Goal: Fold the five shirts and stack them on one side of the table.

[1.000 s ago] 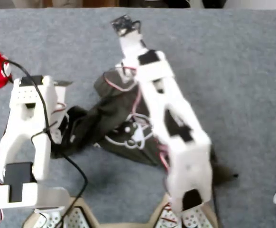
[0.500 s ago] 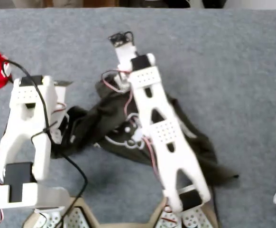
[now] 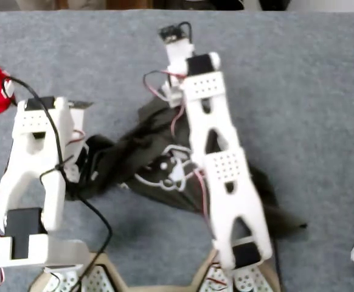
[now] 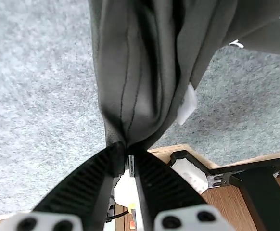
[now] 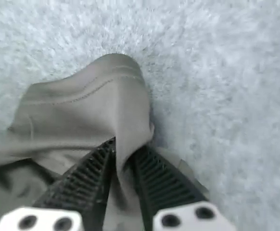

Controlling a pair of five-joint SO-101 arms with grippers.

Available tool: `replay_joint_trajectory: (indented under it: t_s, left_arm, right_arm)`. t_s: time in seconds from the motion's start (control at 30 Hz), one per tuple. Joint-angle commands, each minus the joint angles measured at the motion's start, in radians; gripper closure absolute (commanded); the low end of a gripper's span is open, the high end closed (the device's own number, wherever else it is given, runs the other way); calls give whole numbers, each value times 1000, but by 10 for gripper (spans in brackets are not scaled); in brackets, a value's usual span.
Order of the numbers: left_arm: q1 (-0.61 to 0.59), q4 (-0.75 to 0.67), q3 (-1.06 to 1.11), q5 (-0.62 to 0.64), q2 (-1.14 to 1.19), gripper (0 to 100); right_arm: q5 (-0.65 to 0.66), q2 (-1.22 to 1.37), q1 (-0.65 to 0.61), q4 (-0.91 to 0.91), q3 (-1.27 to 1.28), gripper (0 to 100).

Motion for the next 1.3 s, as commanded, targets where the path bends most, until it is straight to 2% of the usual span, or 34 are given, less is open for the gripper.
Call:
replay_joint_trajectory:
  t_s: [0.0, 0.17, 0.33, 0.53, 0.6, 0.77, 0.9, 1.1, 1.27]
  left_arm:
    - [-9, -9, -9, -5, -33, 982]
    - [-9, -9, -9, -5, -33, 982]
    - [-3, -9, -9, -6, -33, 982]
    - [-3, -9, -9, -6, -33, 982]
    - [-3, -9, -9, -6, -33, 982]
    - [-3, -9, -9, -6, -33, 982]
    - [-3, -9, -11, -6, -33, 982]
    - [-9, -9, -49, -5, -33, 982]
    - [-9, -9, -75, -2, -33, 982]
  right_arm:
    - [-6, -259, 15, 21, 289, 994]
    - [0, -553, 7, 11, 831, 993]
    - [0, -808, 4, -110, 1273, 992]
    - [-3, -1000, -79, -307, 1682, 984]
    - [-6, -1035, -88, -344, 1755, 929]
    - [15, -1116, -73, -264, 1767, 734]
    - [55, -1214, -7, -192, 1692, 755]
    - [68, -1259, 173, -112, 1468, 805]
    - [74, -1227, 213, -114, 1365, 807]
